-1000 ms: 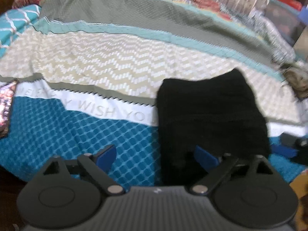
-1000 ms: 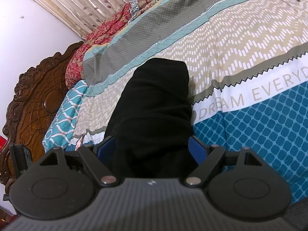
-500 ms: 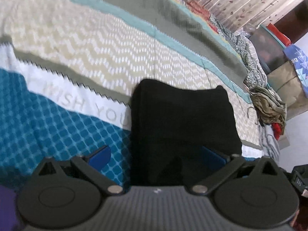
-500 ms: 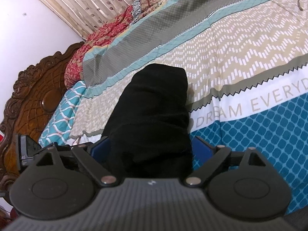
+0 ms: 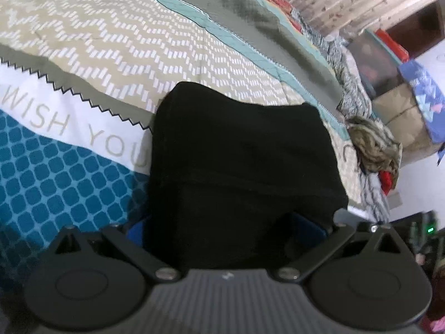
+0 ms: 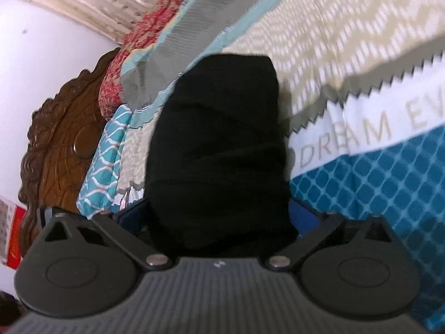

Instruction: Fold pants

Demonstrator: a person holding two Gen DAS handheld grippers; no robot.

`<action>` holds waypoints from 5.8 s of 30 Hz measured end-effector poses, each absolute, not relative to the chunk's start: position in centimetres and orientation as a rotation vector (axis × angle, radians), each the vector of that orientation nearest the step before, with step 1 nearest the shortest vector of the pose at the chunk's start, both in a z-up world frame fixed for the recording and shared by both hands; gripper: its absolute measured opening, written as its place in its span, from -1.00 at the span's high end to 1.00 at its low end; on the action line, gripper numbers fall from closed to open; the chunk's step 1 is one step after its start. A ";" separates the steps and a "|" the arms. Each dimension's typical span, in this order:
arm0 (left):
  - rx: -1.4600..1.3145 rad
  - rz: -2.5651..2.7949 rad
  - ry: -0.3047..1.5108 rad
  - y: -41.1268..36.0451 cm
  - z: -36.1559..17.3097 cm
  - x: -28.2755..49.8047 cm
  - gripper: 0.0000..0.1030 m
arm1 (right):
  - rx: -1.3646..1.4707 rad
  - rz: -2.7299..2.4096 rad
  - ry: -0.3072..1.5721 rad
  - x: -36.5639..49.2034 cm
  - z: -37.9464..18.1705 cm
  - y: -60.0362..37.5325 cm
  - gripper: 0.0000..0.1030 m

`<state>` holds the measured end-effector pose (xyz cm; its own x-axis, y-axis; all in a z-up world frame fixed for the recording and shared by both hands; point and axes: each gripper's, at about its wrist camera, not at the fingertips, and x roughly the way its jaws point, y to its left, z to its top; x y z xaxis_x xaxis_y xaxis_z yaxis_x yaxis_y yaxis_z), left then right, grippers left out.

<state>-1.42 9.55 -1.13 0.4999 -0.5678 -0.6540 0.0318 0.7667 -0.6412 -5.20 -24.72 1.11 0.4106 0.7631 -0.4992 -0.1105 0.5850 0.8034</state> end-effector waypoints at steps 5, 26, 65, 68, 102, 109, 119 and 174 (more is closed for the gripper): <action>-0.601 -0.425 0.961 9.7 -1.5 -1.4 -1.00 | 0.783 0.624 0.968 -6.1 1.2 -25.0 -1.00; -0.504 -0.400 0.959 10.9 -1.5 -0.7 -1.00 | 0.786 0.551 0.949 -6.0 1.5 -23.7 -1.00; -0.705 -0.484 1.020 9.8 -1.6 0.0 -0.42 | 0.641 0.623 1.050 -4.9 2.8 -20.9 -0.60; -0.717 -0.537 0.950 9.6 0.5 -0.8 -0.25 | 0.661 0.675 0.986 -5.6 4.1 -21.5 -0.50; -0.387 -0.209 0.925 1.3 -0.5 30.7 -0.72 | 0.536 0.460 0.768 23.4 -0.3 -22.4 -0.67; -0.273 -0.175 0.856 1.0 4.0 25.2 -0.72 | 0.521 0.366 0.748 17.9 2.2 -24.4 -0.73; -0.127 -0.136 0.798 0.2 8.9 9.1 -0.93 | 0.323 0.340 0.718 3.9 5.6 -24.2 -0.78; 0.074 0.064 0.703 -2.3 14.5 -7.0 -1.00 | 0.309 0.241 0.706 -11.5 10.8 -22.0 -1.00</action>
<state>-7.03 -2.32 14.46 0.7614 0.0841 -0.6428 -0.0341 0.9954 0.0898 -11.54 -22.04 10.78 0.7365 0.3191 -0.5964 -0.1127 0.9273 0.3570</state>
